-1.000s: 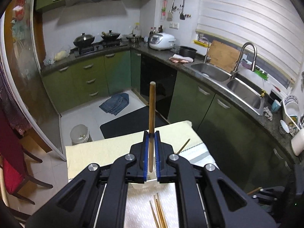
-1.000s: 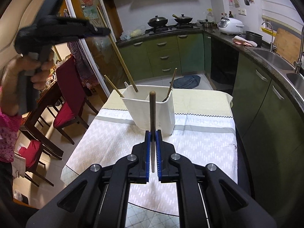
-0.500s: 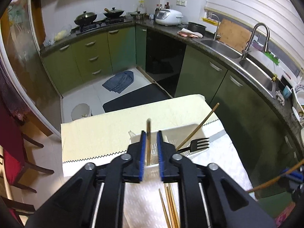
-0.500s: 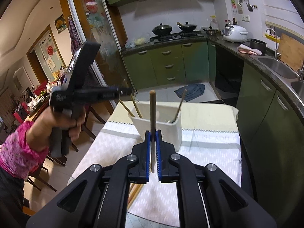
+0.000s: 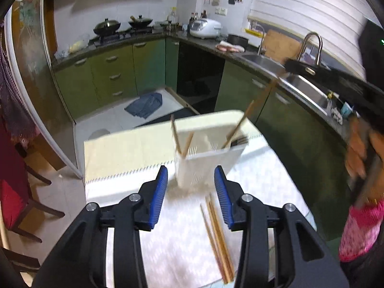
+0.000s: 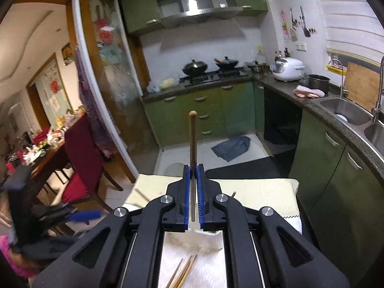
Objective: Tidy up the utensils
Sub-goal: 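Carry both chopsticks over the holder and open both grippers to drop them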
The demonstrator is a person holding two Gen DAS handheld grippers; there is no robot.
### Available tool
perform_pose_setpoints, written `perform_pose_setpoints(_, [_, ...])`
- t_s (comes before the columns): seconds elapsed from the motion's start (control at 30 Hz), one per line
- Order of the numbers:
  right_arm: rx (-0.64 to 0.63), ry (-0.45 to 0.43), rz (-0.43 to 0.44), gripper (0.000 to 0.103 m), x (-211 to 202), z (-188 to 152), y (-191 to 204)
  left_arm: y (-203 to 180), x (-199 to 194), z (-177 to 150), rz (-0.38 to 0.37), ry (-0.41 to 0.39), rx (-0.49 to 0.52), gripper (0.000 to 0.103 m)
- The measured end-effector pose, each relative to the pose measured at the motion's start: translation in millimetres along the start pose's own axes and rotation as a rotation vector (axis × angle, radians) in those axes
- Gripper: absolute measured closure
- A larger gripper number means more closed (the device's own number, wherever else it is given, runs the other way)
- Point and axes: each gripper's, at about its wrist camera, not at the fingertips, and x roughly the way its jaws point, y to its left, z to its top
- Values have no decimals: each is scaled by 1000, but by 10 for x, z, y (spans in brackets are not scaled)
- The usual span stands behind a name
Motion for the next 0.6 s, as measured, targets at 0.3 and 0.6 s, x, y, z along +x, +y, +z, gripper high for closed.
perform_pose_setpoints(0.3, [-44, 149, -91, 96, 870, -367, -32, 91, 277, -450, 2, 136, -15, 64])
perform_pose_setpoints(0.6, [-62, 106, -55, 79, 448, -579, -41, -93, 704, -661, -16, 274, -14, 63])
